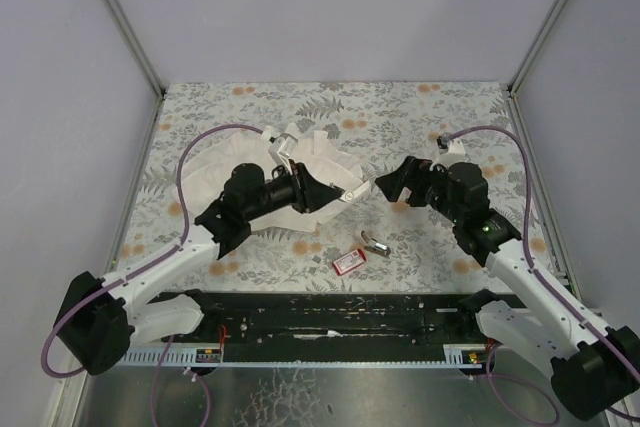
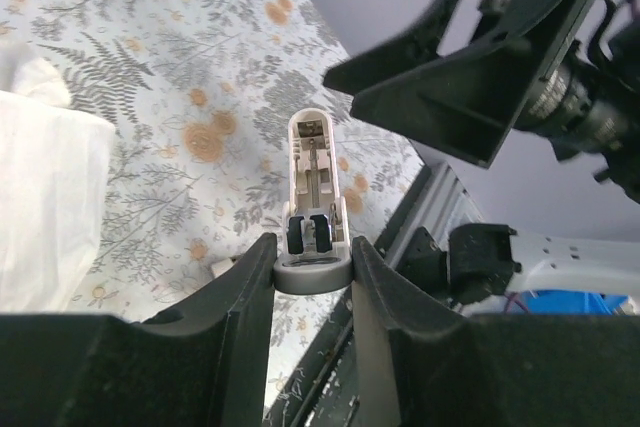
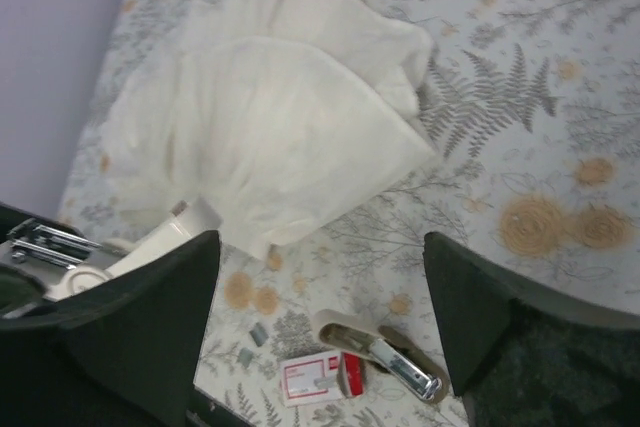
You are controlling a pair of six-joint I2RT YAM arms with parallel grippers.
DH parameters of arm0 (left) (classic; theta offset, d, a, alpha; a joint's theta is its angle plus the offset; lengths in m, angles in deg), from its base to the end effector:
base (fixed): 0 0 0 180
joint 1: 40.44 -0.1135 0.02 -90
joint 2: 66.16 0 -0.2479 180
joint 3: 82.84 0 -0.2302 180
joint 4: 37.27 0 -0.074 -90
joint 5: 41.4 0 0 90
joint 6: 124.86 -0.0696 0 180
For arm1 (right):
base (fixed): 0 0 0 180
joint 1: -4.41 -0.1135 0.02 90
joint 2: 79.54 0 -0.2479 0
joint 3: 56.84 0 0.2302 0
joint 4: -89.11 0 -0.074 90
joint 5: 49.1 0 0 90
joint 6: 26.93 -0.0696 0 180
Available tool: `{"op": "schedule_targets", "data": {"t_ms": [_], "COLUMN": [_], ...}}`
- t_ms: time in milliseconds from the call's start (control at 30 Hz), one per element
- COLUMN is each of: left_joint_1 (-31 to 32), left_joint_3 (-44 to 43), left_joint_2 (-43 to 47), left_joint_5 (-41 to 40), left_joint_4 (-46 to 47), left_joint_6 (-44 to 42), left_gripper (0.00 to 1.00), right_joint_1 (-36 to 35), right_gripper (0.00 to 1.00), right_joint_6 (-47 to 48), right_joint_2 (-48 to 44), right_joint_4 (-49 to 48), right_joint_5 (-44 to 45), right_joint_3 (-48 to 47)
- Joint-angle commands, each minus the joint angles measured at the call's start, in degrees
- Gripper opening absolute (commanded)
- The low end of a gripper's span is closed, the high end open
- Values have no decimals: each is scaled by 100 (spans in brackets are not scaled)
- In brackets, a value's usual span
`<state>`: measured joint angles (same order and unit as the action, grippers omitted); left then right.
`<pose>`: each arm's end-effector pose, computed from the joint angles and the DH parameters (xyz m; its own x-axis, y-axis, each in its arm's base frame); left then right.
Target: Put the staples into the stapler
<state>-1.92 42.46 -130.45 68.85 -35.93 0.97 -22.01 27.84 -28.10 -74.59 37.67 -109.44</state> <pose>0.2020 -0.1915 0.2785 -0.5899 -0.2324 -0.7733 0.6253 0.4745 -0.6196 0.2079 0.1077 0.2745 -0.4754 0.4069 -0.7800 -0.2677 0.7776 0.5689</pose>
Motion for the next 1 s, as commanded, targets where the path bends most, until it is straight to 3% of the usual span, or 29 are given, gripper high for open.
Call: {"op": "schedule_targets", "data": {"t_ms": [0, 267, 500, 600, 767, 867, 967], "left_joint_1": [-29, -22, -29, -29, -30, -28, -29], "left_joint_3": [84, 106, 90, 79, 40, 41, 57], "left_joint_2": [382, 912, 1002, 1014, 1050, 1043, 1037], "left_joint_5": [774, 1119, 1177, 1202, 1144, 1141, 1134], "left_joint_4": [333, 490, 688, 790, 792, 815, 832], "left_joint_6": [138, 609, 837, 913, 925, 955, 969], "left_gripper": [0, 0, 0, 0, 0, 0, 0], "right_joint_1": [291, 291, 293, 286, 287, 287, 286], "right_gripper": [100, 100, 77, 69, 63, 48, 38], "right_joint_6": [248, -586, -1926, -2017, -1917, -1919, -1905], "right_joint_2": [-82, 55, 452, 560, 606, 605, 602], "right_joint_4": [-1131, -2511, -4385, -4441, -4252, -4237, -4230], "right_joint_5": [-2598, -4255, -5030, -5210, -5393, -5440, -5476], "right_joint_3": [-73, -37, 228, 187, 177, 169, 147]}}
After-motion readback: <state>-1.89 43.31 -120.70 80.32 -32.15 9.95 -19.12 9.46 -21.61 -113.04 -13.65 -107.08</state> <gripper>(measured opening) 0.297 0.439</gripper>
